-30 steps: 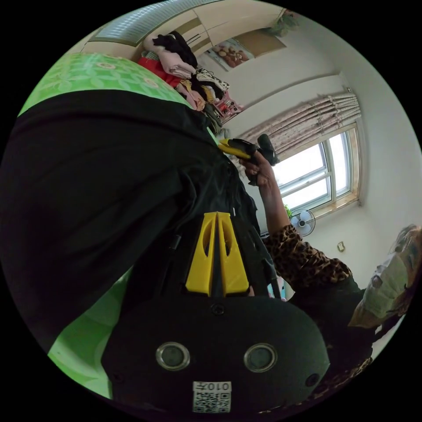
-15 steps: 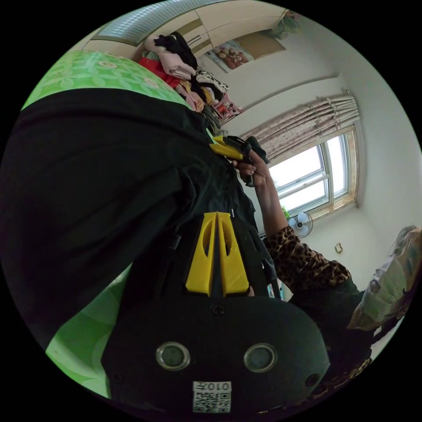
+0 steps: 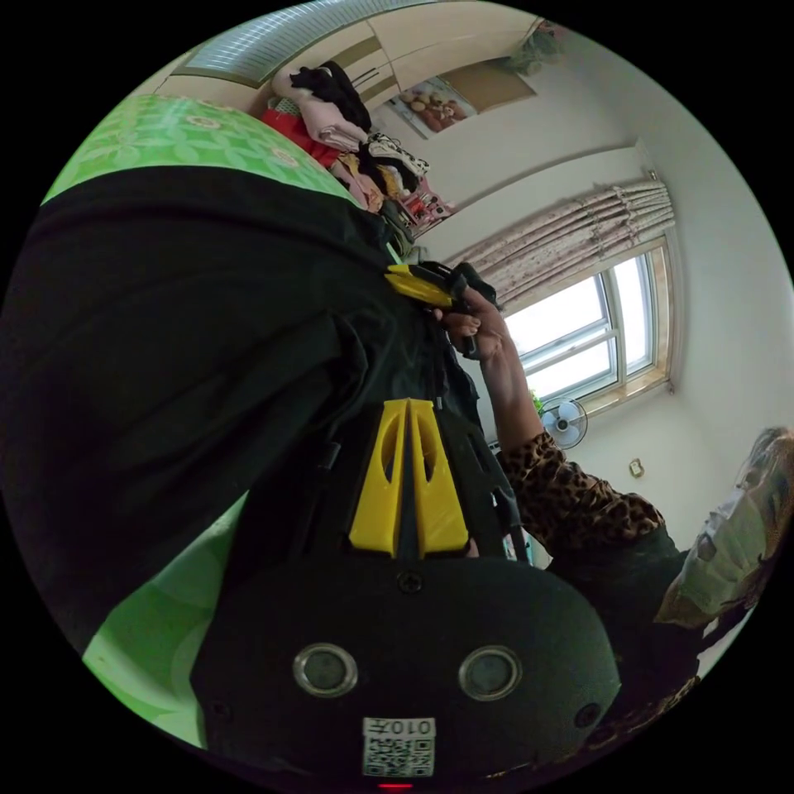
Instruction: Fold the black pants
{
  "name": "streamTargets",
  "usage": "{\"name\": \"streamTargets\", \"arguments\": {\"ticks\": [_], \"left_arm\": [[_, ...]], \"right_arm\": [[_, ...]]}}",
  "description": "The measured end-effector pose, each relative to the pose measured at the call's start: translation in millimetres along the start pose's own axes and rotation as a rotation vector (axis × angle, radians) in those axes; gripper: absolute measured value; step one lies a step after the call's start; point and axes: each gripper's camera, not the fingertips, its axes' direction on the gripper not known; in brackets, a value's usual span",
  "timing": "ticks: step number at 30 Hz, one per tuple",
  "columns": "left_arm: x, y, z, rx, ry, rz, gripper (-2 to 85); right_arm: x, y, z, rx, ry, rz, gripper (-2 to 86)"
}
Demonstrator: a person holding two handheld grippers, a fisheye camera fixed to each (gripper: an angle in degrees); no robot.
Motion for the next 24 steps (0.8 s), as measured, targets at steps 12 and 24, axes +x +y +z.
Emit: {"name": "streamTargets", "arguments": {"ticks": [12, 24], "left_arm": [[-3, 6, -4, -0.002, 0.018, 0.006, -0.2], [-4, 16, -12, -0.019, -0.007, -0.007, -0.1]], "right_arm": [[-42, -1, -5, 0.211, 0.033, -0.094, 2.7], [-79, 16, -12, 0.15, 0.488, -0.141, 3.7]]}}
